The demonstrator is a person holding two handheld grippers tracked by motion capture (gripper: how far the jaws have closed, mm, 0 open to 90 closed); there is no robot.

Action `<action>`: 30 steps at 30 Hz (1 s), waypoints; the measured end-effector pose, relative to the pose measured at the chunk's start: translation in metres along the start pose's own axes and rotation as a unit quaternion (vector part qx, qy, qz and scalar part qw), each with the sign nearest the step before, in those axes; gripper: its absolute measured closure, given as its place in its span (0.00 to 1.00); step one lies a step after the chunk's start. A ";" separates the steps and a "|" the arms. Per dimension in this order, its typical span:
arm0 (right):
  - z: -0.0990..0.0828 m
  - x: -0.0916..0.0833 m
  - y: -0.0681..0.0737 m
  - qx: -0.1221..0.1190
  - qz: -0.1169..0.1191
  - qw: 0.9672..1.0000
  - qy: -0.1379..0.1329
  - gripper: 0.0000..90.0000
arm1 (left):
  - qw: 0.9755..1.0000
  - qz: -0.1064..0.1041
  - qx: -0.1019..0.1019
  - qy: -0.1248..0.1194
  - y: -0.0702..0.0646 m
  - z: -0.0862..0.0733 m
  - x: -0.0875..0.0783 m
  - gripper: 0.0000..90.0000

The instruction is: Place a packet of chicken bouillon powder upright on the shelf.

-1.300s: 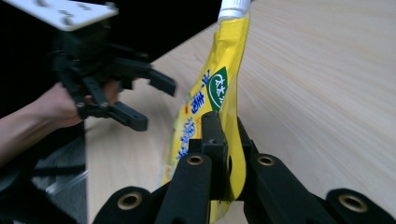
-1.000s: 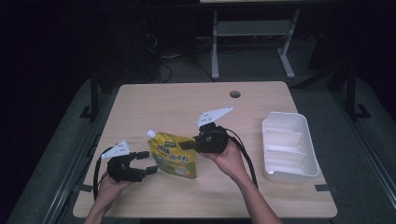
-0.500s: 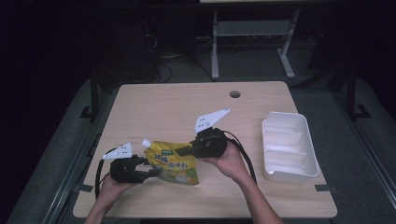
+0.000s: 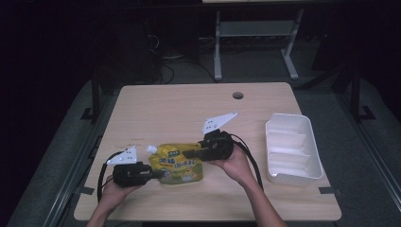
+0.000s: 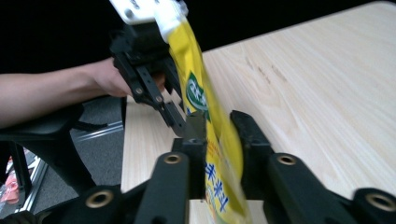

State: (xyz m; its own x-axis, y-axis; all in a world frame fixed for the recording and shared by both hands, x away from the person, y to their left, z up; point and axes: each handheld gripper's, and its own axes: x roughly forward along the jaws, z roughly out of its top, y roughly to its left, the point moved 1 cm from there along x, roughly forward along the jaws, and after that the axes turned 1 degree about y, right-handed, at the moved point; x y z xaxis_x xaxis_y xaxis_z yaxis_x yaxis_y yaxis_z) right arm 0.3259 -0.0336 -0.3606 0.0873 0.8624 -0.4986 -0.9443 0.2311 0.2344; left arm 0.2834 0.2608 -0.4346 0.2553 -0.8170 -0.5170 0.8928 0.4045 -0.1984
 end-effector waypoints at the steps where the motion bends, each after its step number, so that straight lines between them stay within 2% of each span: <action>1: -0.002 0.002 -0.001 0.002 0.002 1.000 0.004 0.83 | 1.000 0.000 0.001 0.000 0.000 0.000 0.000 0.85; 10: -0.010 0.018 -0.005 0.012 0.013 1.000 0.017 0.84 | 1.000 0.005 0.004 0.000 -0.002 0.000 0.000 0.85; 13: -0.010 0.018 -0.006 0.015 0.016 1.000 0.014 0.86 | 1.000 0.006 0.005 0.001 -0.002 0.000 0.000 0.84; 17: -0.011 0.017 -0.006 0.018 0.022 0.999 0.015 0.93 | 1.000 0.009 0.008 0.002 -0.002 0.000 0.001 0.84; 20: -0.011 0.016 -0.004 0.012 0.018 0.999 0.023 0.98 | 1.000 0.014 0.010 0.006 -0.002 0.001 0.001 0.79; 24: -0.012 0.010 -0.003 0.015 0.017 0.999 0.023 0.99 | 1.000 0.018 0.012 0.005 -0.003 0.000 0.000 0.73; 25: -0.012 0.002 -0.003 0.016 0.011 1.000 0.015 0.99 | 1.000 0.026 0.012 0.008 -0.002 0.000 0.000 0.72; 27: -0.012 -0.001 -0.003 0.017 0.009 1.000 0.013 0.99 | 1.000 0.027 0.010 0.009 -0.002 -0.001 0.000 0.71; 30: -0.014 -0.016 -0.006 0.025 0.002 1.000 0.009 0.99 | 0.999 0.033 0.012 0.015 -0.001 -0.001 0.000 0.67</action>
State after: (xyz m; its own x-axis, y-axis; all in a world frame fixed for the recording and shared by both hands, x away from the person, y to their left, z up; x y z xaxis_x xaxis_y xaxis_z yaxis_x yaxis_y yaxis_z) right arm 0.3256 -0.0553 -0.3651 0.0768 0.8555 -0.5120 -0.9279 0.2493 0.2774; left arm 0.2820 0.2607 -0.4357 0.3029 -0.7763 -0.5528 0.8830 0.4469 -0.1437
